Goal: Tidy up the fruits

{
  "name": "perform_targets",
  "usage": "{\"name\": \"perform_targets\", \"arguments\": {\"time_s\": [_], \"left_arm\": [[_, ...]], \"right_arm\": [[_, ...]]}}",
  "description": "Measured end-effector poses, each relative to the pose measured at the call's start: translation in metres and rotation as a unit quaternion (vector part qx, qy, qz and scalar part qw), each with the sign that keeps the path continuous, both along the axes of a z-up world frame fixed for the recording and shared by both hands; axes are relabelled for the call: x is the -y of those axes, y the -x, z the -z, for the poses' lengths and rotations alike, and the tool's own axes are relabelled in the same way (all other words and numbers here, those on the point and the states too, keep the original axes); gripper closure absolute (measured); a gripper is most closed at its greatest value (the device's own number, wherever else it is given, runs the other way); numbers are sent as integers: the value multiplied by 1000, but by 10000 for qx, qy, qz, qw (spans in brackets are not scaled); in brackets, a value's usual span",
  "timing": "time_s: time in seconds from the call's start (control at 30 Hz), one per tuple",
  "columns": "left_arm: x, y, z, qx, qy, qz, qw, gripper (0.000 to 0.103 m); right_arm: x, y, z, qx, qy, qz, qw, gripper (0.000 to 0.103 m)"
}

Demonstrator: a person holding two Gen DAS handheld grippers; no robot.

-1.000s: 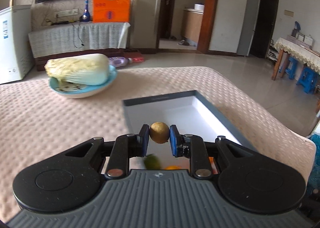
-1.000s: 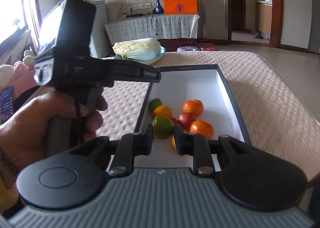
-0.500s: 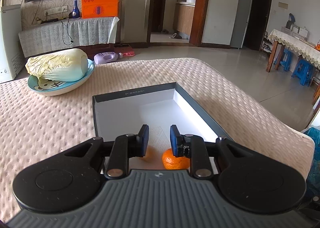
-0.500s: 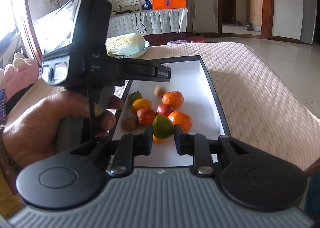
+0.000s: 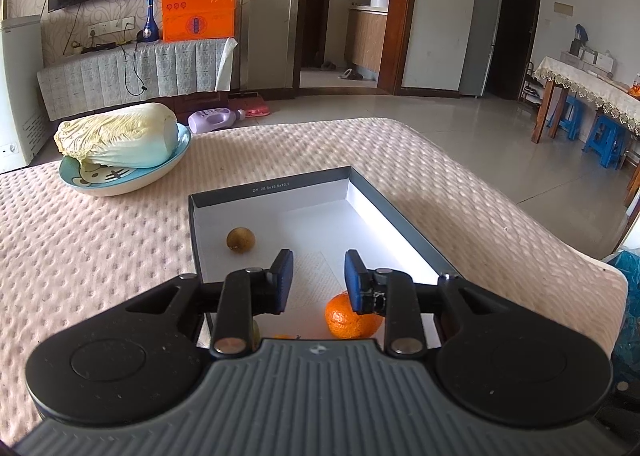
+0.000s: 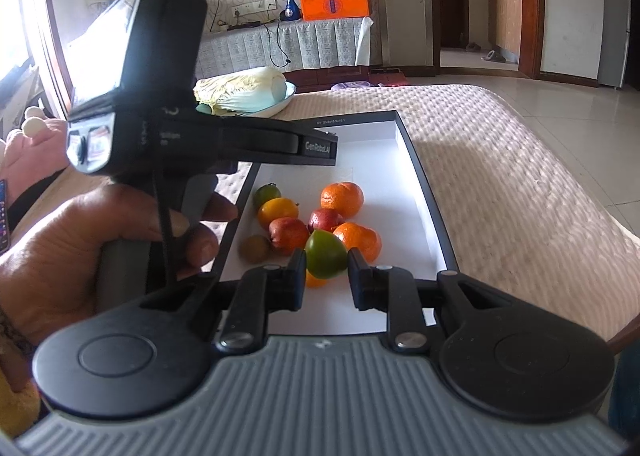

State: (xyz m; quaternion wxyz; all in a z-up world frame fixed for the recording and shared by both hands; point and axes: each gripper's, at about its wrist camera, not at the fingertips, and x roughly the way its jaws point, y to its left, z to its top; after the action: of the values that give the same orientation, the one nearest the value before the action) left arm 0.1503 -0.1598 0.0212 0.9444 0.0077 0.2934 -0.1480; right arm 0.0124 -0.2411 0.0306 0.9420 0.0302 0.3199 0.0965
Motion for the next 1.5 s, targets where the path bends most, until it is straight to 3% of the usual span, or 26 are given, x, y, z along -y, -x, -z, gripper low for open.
{"name": "perform_targets", "arguments": {"time_s": [0.13, 0.23, 0.47, 0.67, 0.73, 0.8, 0.83, 0.97, 1.13, 1.17, 1.2, 1.23, 1.27, 1.5], "left_arm": [[-6, 3, -4, 36, 28, -17, 10000, 67], [-18, 11, -10, 151, 36, -114, 9998, 52], [-50, 47, -26, 271, -128, -282, 9992, 47], [-71, 114, -41, 204, -65, -333, 9992, 44], [-78, 147, -45, 267, -39, -279, 9992, 30], [-83, 177, -45, 295, -8, -209, 9993, 25], [-86, 187, -43, 248, 24, -193, 9995, 23], [-84, 205, -34, 34, 150, -121, 9998, 23], [-78, 206, -28, 90, -32, -253, 9996, 23], [-78, 205, -28, 84, -50, -300, 9995, 23], [-78, 205, -27, 71, -48, -328, 9994, 23], [-78, 203, -27, 43, -24, -322, 9995, 23], [-77, 202, -27, 38, -22, -345, 9994, 23], [-71, 203, -28, 126, -123, -414, 9990, 23]], "right_arm": [[0, -8, 3, 2, 9, 24, 10000, 78], [1, -17, 7, 46, 23, 66, 10000, 78], [6, -42, 10, 7, -121, 300, 9995, 78], [6, -53, 10, 65, -260, 422, 9987, 76], [9, -56, 9, 64, -350, 457, 9983, 75], [13, -57, 9, 125, -490, 463, 9976, 56], [15, -56, 7, 237, -554, 473, 9971, 54], [19, -38, -6, 766, -806, 388, 9930, 55], [25, 3, -23, 764, -930, 556, 9912, 55], [25, 12, -26, 783, -901, 543, 9914, 52], [25, 23, -27, 809, -822, 515, 9920, 39], [25, 33, -28, 822, -716, 528, 9926, 34], [25, 44, -28, 807, -624, 587, 9931, 29], [28, 93, -13, 120, -538, 564, 9969, 30]]}}
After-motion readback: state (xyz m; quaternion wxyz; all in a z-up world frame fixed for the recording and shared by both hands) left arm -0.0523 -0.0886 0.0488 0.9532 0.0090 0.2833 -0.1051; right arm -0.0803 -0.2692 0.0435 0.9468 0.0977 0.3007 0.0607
